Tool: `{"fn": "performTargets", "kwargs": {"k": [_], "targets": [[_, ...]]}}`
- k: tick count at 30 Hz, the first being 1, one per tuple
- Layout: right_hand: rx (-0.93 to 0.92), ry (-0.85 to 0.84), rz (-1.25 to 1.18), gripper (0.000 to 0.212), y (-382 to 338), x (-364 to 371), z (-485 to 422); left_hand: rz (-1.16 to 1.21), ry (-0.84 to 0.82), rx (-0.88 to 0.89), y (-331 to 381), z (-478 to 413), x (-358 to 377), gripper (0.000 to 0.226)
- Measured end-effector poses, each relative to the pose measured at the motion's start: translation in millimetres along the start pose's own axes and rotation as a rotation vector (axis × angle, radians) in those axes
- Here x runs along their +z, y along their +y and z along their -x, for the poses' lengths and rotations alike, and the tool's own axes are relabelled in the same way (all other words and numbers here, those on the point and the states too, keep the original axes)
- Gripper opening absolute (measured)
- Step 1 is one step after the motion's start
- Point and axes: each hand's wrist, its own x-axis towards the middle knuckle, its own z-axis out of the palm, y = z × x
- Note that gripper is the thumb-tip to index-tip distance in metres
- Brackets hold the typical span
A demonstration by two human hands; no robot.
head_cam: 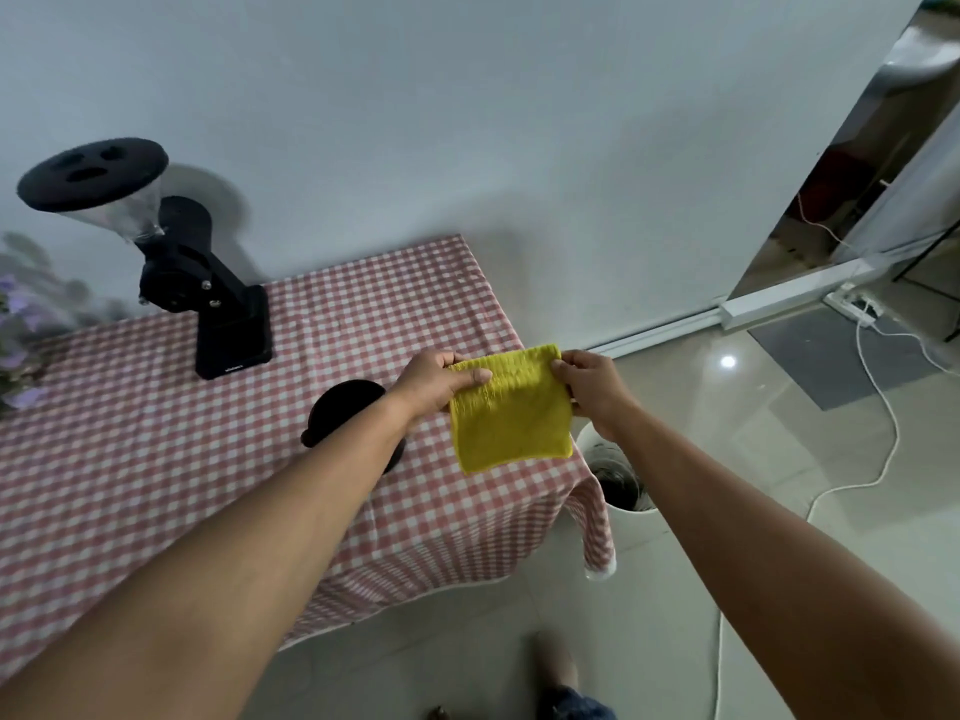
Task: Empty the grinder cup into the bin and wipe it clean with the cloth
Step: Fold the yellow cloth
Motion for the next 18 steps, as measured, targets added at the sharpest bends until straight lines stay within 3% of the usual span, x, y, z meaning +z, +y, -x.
{"fn": "performTargets", "kwargs": {"k": [4, 7, 9, 10, 12, 18], "targets": [[0.016, -0.002, 0.135, 0.014, 23, 3, -9, 0.189, 0.036, -0.163, -31, 1, 19, 0.040], [0.037, -0.012, 0.260, 0.019, 40, 5, -17, 0.258, 0.092, -0.232, -52, -4, 33, 0.029], [0.060, -0.021, 0.328, 0.017, 49, 6, -21, 0.270, 0.134, -0.269, -62, -8, 41, 0.022], [0.071, -0.026, 0.361, 0.013, 52, 7, -23, 0.260, 0.153, -0.287, -68, -12, 44, 0.028], [0.087, -0.027, 0.420, 0.023, 59, 7, -28, 0.215, 0.198, -0.296, -76, -18, 50, 0.037], [0.048, -0.003, 0.517, 0.031, 63, 10, -43, 0.132, 0.414, -0.249, -83, -34, 62, 0.027]]}}
